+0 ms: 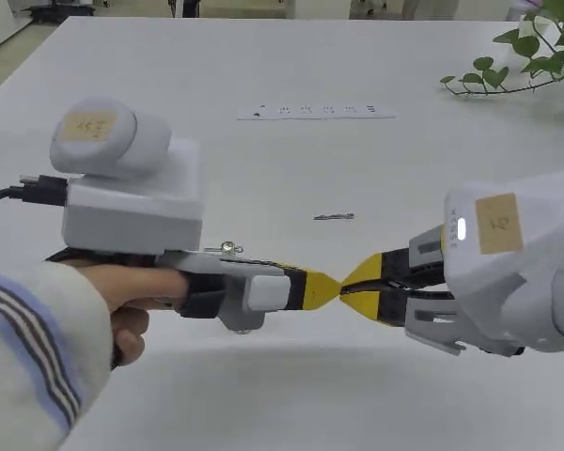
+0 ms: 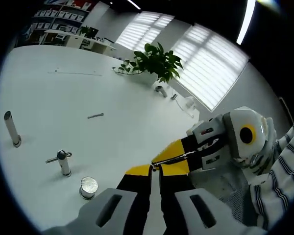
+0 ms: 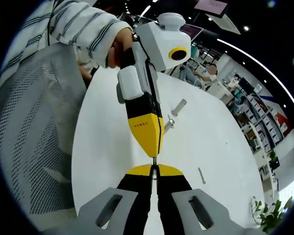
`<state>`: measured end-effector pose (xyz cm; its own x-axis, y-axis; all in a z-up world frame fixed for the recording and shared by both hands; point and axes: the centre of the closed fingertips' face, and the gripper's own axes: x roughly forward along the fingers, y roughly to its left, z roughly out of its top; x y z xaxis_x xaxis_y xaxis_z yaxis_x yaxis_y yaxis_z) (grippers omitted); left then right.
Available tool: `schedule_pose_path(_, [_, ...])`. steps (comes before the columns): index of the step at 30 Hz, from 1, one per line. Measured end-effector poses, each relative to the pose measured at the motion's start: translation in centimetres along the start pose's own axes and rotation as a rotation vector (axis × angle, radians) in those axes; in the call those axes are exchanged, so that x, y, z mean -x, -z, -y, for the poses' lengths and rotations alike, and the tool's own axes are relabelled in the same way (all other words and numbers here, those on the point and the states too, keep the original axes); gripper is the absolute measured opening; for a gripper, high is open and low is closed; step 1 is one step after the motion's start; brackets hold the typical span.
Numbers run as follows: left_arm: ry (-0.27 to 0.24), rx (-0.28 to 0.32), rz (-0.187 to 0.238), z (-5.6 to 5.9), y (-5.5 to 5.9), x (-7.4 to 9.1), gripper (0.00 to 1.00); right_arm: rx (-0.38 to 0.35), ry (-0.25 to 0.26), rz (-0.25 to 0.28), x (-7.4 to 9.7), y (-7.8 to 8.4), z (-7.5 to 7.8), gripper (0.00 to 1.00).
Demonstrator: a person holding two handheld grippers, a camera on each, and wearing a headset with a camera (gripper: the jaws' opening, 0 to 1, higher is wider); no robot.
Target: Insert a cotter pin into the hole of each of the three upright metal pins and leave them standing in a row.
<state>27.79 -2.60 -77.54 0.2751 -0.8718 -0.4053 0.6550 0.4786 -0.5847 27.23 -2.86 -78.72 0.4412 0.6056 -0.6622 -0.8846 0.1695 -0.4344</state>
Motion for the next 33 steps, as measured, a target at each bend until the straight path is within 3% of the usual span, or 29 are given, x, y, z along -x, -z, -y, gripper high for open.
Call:
schedule_pose_path(16, [0.003, 0.026, -0.012, -0.15, 0.24, -0.15, 0.02, -0.007, 0.006, 0.001, 0.01, 0.0, -0.08, 0.03])
schedule_pose_path(22, [0.011, 0.002, -0.031, -0.07, 0.65, -0.08, 0.02, 0.001, 0.0, 0.004, -0.04, -0.14, -0.38, 0.03])
schedule_pose_path(28, [-0.001, 0.051, -0.017, -0.2, 0.34, -0.05, 0.01, -0.003, 0.008, 0.009, 0.04, -0.24, -0.16, 0.03])
schedule_pose_path(33, [-0.009, 0.081, -0.048, -0.24, 0.73, -0.14, 0.01, 0.002, -0.003, 0.006, 0.02, -0.14, -0.37, 0.03])
